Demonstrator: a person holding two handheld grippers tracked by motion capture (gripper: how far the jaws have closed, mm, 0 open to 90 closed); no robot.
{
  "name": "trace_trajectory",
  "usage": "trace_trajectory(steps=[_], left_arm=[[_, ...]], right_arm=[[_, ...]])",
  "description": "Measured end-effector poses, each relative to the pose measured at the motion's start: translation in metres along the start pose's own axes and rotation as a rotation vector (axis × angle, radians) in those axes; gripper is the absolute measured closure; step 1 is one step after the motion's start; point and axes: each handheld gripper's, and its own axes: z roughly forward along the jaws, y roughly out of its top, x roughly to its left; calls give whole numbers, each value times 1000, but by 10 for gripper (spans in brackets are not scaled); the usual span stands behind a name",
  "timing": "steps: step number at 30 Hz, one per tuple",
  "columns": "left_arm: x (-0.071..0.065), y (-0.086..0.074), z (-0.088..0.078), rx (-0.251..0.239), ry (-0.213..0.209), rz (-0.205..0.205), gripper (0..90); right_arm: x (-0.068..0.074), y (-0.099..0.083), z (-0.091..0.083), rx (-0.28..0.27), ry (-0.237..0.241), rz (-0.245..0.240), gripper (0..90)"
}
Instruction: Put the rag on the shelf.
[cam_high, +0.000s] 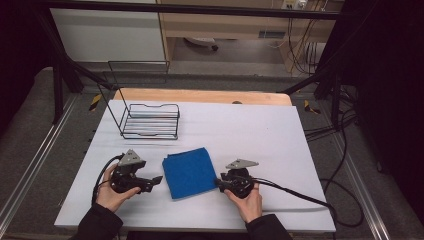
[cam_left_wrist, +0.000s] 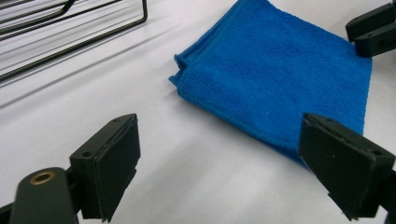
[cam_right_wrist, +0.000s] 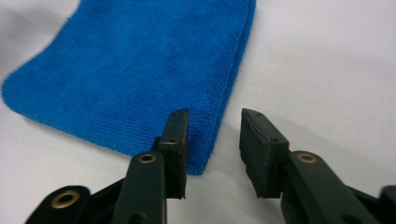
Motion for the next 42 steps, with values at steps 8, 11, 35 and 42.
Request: trace_trajectory(steps=[8, 11, 35, 42], left_arm=[[1, -1, 2, 7, 5, 1, 138], [1, -1, 2, 8, 8, 0, 141], [12, 41, 51, 85, -36, -23, 465], [9, 39, 67, 178, -65, -6, 713]], right_arm=[[5, -4, 2, 15, 17, 23, 707], [6, -5, 2, 19, 29, 30, 773], [-44, 34, 7, 41, -41, -158, 764], [-38, 31, -18, -37, 0, -95, 622]])
